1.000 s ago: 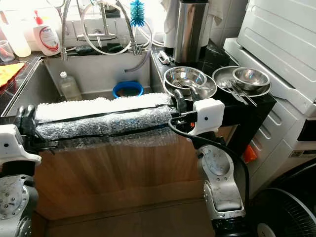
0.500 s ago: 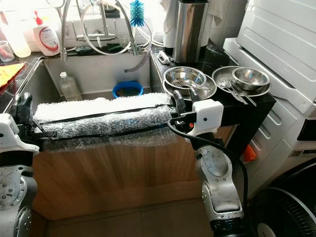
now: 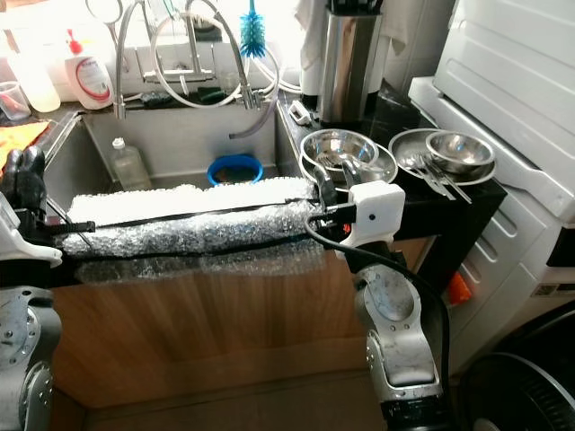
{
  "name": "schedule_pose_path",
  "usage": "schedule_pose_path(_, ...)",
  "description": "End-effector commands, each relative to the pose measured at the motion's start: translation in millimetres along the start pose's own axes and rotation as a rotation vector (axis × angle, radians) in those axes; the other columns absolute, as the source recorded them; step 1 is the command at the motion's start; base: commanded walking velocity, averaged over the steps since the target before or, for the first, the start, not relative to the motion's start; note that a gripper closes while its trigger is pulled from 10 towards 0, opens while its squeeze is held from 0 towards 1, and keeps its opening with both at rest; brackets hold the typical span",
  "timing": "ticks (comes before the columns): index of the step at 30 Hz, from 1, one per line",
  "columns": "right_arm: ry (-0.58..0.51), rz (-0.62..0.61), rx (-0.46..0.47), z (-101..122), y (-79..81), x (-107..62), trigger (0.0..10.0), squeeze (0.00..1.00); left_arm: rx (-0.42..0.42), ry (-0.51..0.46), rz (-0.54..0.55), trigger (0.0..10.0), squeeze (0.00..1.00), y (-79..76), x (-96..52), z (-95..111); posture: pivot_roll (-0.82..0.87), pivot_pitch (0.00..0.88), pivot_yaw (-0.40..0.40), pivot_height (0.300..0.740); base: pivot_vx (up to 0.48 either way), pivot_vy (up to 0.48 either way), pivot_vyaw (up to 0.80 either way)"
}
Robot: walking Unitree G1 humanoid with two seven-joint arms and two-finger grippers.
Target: Kitchen organization
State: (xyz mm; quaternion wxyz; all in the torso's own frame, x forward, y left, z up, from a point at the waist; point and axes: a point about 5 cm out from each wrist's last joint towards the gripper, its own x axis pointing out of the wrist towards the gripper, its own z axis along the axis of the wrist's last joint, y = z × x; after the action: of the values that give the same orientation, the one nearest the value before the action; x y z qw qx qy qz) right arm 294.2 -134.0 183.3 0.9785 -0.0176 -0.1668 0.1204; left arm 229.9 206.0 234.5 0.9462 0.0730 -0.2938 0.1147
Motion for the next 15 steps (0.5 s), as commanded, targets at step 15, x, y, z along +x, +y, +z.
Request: schedule_pose_path(15, 0.005, 0.029, 0.010, -1, 6.6, -0.6, 10.0, 0.00, 0.092, -0.227, 0.018, 10.0, 0.00, 9.3, 27.2, 56, -0.11, 0.000, 0.021, 0.740, 0.085, 0.000, 0.00)
